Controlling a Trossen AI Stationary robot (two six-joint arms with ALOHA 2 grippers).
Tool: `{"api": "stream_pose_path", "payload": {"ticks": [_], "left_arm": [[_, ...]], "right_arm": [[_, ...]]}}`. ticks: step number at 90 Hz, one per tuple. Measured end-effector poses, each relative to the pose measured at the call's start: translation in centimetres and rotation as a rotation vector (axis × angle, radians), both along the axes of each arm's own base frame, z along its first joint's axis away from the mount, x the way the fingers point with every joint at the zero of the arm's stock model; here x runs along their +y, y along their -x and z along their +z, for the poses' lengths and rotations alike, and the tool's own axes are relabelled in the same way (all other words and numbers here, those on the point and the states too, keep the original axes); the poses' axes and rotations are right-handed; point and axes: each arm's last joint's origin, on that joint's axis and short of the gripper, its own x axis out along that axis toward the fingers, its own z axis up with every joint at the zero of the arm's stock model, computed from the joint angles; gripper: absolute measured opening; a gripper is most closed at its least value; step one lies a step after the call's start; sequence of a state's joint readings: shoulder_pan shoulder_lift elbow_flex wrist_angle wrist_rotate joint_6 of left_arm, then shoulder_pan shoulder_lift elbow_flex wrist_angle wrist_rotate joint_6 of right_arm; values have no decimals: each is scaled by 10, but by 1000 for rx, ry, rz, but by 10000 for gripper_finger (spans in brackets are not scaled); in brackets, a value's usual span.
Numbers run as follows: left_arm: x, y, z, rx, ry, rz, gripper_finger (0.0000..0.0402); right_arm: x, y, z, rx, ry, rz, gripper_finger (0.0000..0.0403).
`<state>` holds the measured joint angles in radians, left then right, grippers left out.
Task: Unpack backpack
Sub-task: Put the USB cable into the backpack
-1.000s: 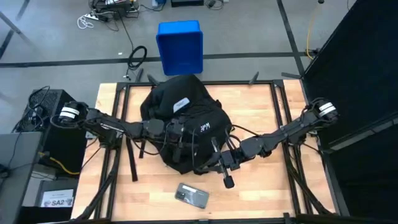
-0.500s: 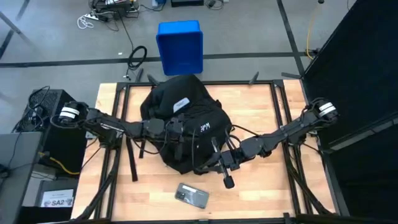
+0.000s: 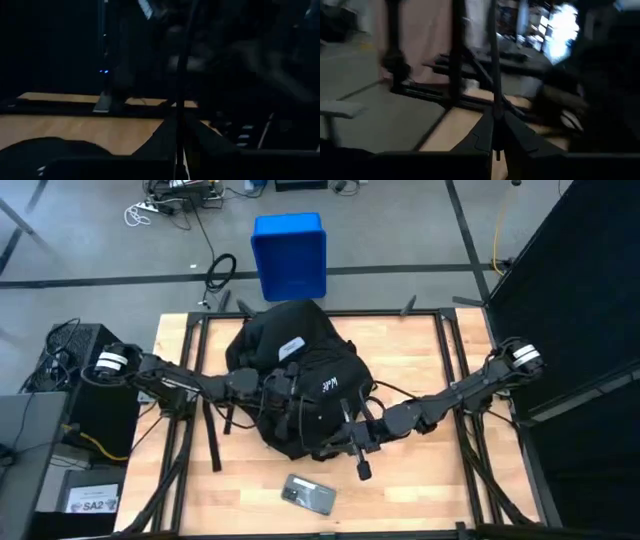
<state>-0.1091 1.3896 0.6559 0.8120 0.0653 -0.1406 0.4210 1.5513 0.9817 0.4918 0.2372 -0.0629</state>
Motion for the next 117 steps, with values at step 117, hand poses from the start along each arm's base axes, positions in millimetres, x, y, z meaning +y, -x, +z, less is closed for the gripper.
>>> {"api": "stream_pose_path", "payload": {"ticks": [117], "left_arm": [[-22, 1, 22, -93, -23, -97, 0]], "right_arm": [[-35, -9, -12, 105, -148, -364, 77]]}}
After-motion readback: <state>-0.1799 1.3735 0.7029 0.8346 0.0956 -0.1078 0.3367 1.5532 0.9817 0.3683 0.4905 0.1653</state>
